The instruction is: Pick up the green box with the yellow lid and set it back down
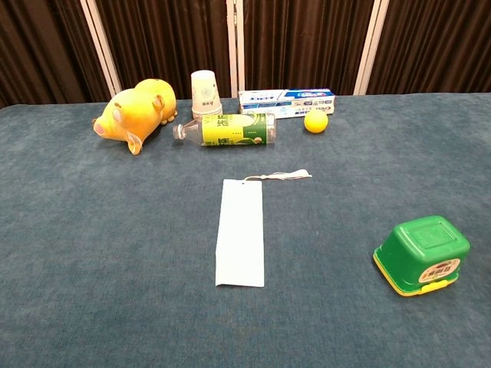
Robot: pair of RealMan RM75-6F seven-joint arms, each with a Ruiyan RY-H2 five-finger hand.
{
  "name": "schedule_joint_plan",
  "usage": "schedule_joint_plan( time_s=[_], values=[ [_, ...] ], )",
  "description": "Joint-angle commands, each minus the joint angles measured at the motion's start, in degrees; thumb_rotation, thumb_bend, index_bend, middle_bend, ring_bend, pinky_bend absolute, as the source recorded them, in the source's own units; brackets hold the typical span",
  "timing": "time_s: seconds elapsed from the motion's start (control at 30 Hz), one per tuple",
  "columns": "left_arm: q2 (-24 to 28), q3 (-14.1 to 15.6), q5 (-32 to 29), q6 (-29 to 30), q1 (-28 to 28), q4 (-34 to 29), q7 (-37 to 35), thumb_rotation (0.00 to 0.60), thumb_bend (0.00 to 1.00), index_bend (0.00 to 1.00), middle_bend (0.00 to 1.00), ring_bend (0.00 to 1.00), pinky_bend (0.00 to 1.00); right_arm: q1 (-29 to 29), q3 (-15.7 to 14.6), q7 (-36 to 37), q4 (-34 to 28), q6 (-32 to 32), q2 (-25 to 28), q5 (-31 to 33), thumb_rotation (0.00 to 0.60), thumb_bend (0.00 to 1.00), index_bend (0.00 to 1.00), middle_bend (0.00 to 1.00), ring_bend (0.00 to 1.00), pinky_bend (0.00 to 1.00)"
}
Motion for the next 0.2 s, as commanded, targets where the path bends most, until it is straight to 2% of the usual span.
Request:
schedule_joint_plan(
  time_s=[0.03,0.2],
  values=[
    [0.2,0.3,0.7,0.5,0.4,-0.2,-0.4,0.600,0.00,0.00,0.00,0.00,0.00,-5.8,2.9,-9.4,-5.3,2.8,1.0,5.9,0.600,0.00,0.00,0.00,0.00,0.00],
    [0.4,0.5,1.1,0.5,0.5,-0.3,-0.7,0.600,0.00,0.00,0.00,0.00,0.00,-8.7,3.9,-10.1,-4.3,5.2,-0.7,5.9,0.600,0.00,0.00,0.00,0.00,0.00]
  ],
)
